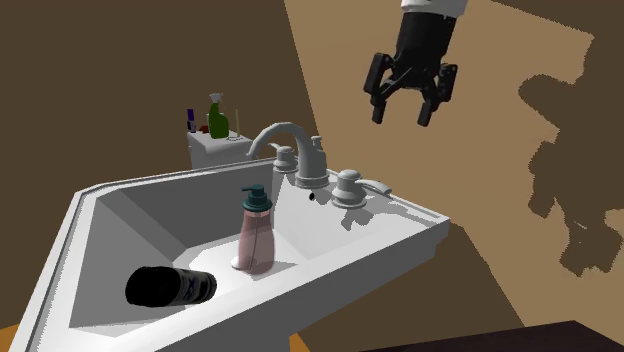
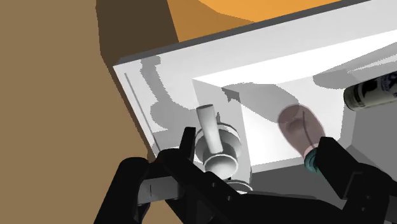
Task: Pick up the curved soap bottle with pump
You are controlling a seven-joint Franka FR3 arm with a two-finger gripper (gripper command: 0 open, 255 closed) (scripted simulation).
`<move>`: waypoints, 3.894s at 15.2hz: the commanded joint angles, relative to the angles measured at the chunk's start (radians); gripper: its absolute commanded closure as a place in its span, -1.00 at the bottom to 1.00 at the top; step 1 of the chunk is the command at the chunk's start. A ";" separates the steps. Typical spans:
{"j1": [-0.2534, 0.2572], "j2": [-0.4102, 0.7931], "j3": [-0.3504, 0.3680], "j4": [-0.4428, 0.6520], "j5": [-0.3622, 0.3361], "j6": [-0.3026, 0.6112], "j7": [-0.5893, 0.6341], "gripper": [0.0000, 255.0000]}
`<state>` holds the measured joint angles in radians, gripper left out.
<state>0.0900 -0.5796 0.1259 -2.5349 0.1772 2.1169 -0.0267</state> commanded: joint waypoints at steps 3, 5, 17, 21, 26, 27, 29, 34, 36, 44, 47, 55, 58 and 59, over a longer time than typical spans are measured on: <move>0.022 0.114 0.060 0.005 0.012 0.138 0.040 -1.00; 0.029 0.178 0.091 0.018 0.011 0.203 0.064 -1.00; 0.044 0.621 0.247 0.208 -0.219 0.509 0.332 -1.00; 0.093 0.778 0.235 0.316 -0.375 0.558 0.467 -1.00; 0.196 0.965 0.176 0.481 -0.526 0.584 0.596 -1.00; 0.199 0.968 0.174 0.484 -0.527 0.584 0.597 -1.00; 0.208 0.987 0.162 0.483 -0.542 0.604 0.609 -1.00; 0.234 1.044 0.128 0.486 -0.584 0.658 0.645 -1.00; 0.234 1.044 0.128 0.486 -0.584 0.658 0.644 -1.00; 0.233 1.042 0.128 0.483 -0.583 0.659 0.644 1.00; 0.229 1.034 0.134 0.485 -0.577 0.649 0.638 1.00; 0.193 0.954 0.182 0.485 -0.516 0.570 0.588 1.00; 0.182 0.926 0.197 0.489 -0.493 0.539 0.569 1.00; 0.179 0.917 0.202 0.491 -0.485 0.529 0.563 1.00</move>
<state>0.2719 0.3454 0.3235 -2.0447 -0.3144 2.6541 0.5419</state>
